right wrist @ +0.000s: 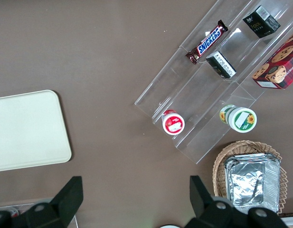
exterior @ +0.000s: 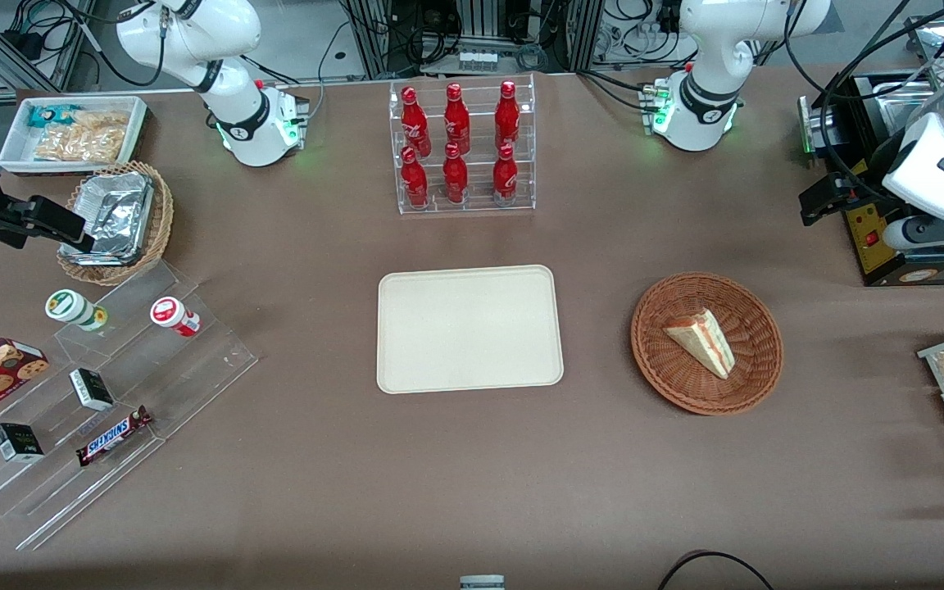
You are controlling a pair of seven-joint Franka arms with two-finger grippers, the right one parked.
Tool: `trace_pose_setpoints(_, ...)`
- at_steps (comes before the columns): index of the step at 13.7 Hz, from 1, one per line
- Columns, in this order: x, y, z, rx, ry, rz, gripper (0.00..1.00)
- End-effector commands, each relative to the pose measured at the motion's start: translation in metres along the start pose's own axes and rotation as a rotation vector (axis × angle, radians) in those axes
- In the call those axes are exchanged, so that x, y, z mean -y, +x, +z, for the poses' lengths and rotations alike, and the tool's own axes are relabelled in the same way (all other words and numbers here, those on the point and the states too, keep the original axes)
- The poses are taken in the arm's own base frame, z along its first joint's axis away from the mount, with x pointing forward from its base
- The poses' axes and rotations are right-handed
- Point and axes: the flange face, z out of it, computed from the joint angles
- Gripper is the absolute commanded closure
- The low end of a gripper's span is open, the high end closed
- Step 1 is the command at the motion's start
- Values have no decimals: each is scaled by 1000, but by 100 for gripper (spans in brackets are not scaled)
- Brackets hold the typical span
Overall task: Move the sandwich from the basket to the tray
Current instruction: 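Move the open left gripper down over the wrapped sandwich in the basket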
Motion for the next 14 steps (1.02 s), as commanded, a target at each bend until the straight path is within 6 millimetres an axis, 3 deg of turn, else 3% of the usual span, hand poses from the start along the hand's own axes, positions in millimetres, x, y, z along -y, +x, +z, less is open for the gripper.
trace_pose_setpoints(1, -1, -1, -7, -7, -15, 13, 0)
trace_pose_setpoints(3, -1, 4, 1, 3, -4, 15, 0)
trace_pose_setpoints(6, -8, 37, 43, 19, -6, 21, 0)
trace_pose_setpoints(8, -17, 54, 86, 4, -10, 28, 0)
trace_pose_setpoints(10, -21, 60, 142, -44, -20, -4, 0)
trace_pose_setpoints(14, -41, 38, 242, -184, -95, -359, 0)
